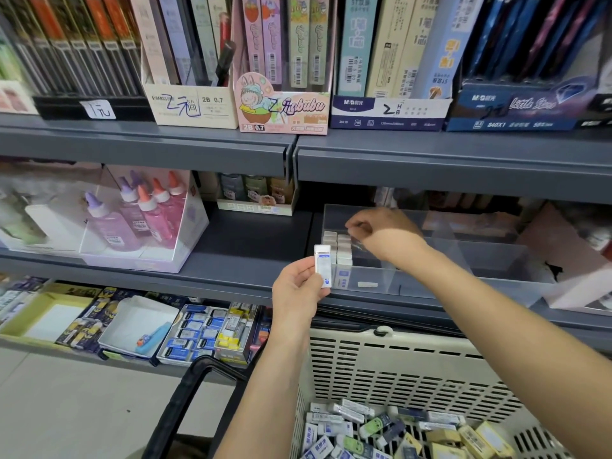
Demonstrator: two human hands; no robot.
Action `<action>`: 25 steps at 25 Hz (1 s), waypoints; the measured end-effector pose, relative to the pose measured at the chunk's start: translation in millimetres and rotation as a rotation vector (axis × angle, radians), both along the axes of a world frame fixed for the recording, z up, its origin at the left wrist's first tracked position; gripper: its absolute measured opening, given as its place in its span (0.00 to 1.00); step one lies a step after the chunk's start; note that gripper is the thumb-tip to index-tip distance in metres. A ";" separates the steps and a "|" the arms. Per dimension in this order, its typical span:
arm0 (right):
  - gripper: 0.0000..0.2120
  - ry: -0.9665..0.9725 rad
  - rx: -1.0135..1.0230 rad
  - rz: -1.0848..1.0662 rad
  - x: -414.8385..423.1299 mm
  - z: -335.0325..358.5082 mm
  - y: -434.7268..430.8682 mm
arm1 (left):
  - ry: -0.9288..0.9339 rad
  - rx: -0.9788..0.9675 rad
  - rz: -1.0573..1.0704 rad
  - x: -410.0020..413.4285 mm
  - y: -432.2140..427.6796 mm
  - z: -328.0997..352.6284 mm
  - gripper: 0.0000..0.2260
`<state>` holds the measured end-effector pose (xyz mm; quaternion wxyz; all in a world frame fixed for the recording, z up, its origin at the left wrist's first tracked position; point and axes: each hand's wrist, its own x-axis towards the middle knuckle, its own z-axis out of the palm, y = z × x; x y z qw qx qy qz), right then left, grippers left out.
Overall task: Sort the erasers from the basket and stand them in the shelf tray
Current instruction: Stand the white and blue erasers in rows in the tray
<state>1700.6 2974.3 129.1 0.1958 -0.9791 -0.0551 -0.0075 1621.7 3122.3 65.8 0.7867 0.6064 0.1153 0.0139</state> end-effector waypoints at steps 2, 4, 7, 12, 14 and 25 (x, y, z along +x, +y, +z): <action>0.09 -0.010 0.144 0.041 -15.1 7.5 5.7 | -0.026 -0.001 -0.018 -1.2 -1.7 0.5 0.12; 0.16 0.046 0.218 0.098 -33.0 13.1 14.5 | -0.065 0.011 -0.059 -3.1 -5.4 1.4 0.12; 0.10 0.059 0.218 0.109 -43.6 16.9 15.0 | -0.127 0.018 -0.108 -5.8 -8.9 2.6 0.12; 0.08 0.054 0.385 -0.031 -23.3 25.9 -13.7 | -0.108 0.146 0.027 -4.4 -6.7 -0.5 0.10; 0.09 -0.037 0.325 -0.087 -12.7 25.6 -18.5 | -0.084 0.186 0.057 -3.7 -6.5 -1.1 0.10; 0.12 -0.163 0.069 0.061 -6.1 1.7 -5.9 | -0.049 0.232 -0.005 -1.6 -6.4 -2.6 0.09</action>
